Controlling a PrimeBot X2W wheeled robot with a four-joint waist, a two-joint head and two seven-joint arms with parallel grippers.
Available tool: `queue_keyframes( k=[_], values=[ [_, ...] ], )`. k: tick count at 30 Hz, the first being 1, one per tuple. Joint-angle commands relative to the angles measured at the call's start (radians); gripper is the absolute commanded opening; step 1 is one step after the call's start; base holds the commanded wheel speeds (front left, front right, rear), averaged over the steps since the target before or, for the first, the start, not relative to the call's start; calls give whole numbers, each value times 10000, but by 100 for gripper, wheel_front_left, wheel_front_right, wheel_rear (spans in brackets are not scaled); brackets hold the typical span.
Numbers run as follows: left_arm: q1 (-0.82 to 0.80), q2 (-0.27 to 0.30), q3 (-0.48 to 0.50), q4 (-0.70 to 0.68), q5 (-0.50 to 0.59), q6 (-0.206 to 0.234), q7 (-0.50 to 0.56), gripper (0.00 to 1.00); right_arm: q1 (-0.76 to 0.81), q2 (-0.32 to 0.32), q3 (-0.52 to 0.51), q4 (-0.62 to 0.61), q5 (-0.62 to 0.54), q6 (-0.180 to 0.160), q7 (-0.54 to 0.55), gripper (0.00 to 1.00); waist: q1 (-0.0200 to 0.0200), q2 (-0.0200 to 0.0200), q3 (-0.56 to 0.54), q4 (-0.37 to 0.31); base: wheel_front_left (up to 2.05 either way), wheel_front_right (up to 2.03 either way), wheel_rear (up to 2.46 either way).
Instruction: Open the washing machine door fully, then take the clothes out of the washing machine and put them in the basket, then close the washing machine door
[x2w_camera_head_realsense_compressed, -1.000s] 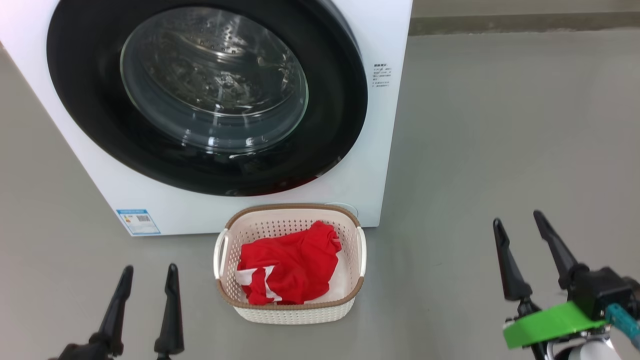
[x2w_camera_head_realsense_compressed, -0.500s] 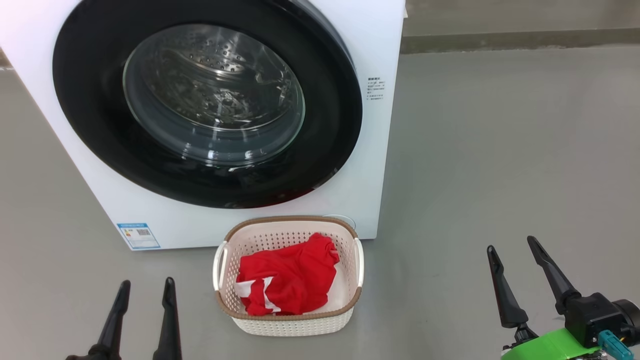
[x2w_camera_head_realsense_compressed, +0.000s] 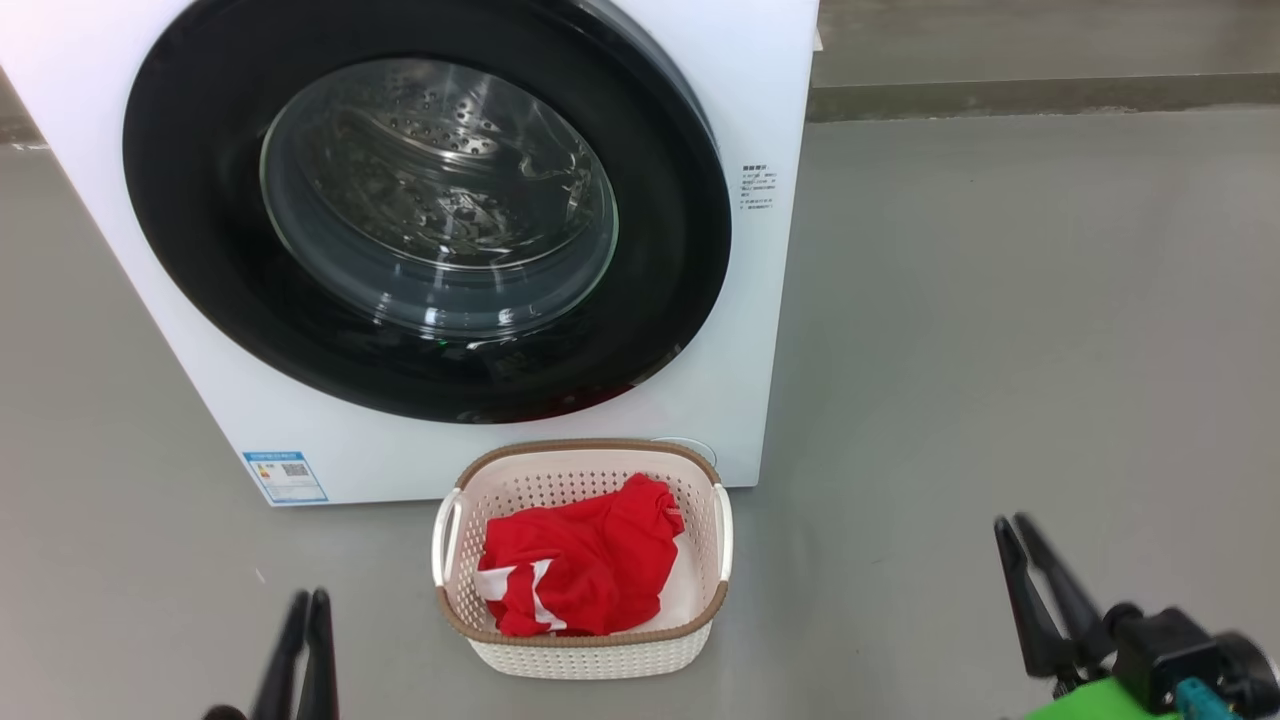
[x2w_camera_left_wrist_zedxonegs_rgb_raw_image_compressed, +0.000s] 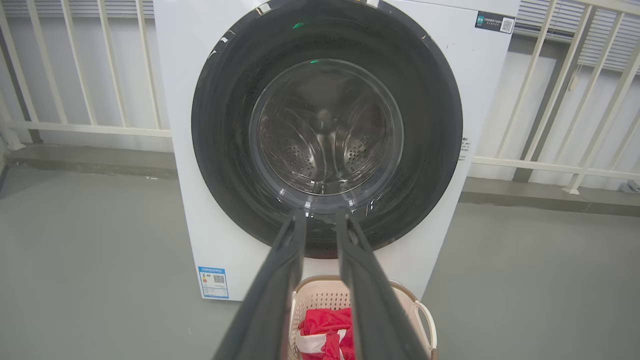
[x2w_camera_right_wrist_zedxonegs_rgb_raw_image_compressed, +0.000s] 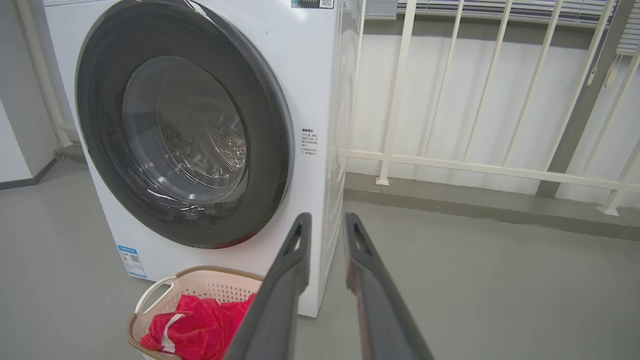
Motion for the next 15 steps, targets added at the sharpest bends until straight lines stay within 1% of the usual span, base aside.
queue_keyframes(
  k=[1, 4, 7, 8, 11, 15],
  values=[
    [5, -9, 3, 42, -28, -3, 12, 0, 13, 7, -2, 43, 31, 0, 10, 0, 0, 0, 0, 0, 0, 0, 0],
    [-79, -3, 54, 122, -354, -30, 126, 0, -51, 2, -31, 88, 390, -1, 112, 0, 4, 0, 14, -2, 0, 0, 0],
    [-120, 2, 75, 146, -698, -57, 216, 0, -87, -4, -45, 95, 756, -2, 204, 0, 22, 0, 14, -3, 0, 0, 0],
    [-129, 4, 78, 152, -813, -66, 242, 0, -95, -6, -49, 97, 878, -2, 234, 0, 22, 0, 15, -4, 0, 0, 0],
    [-166, 10, 85, 182, -1154, -93, 318, 0, -134, -12, -58, 117, 1242, -3, 319, 0, 4, 0, 46, -6, 0, 0, 0],
    [-230, 17, 101, 223, -1607, -129, 422, 0, -199, -19, -73, 143, 1727, -4, 434, 0, 1, 0, 78, -8, 0, 0, 0]
  ],
)
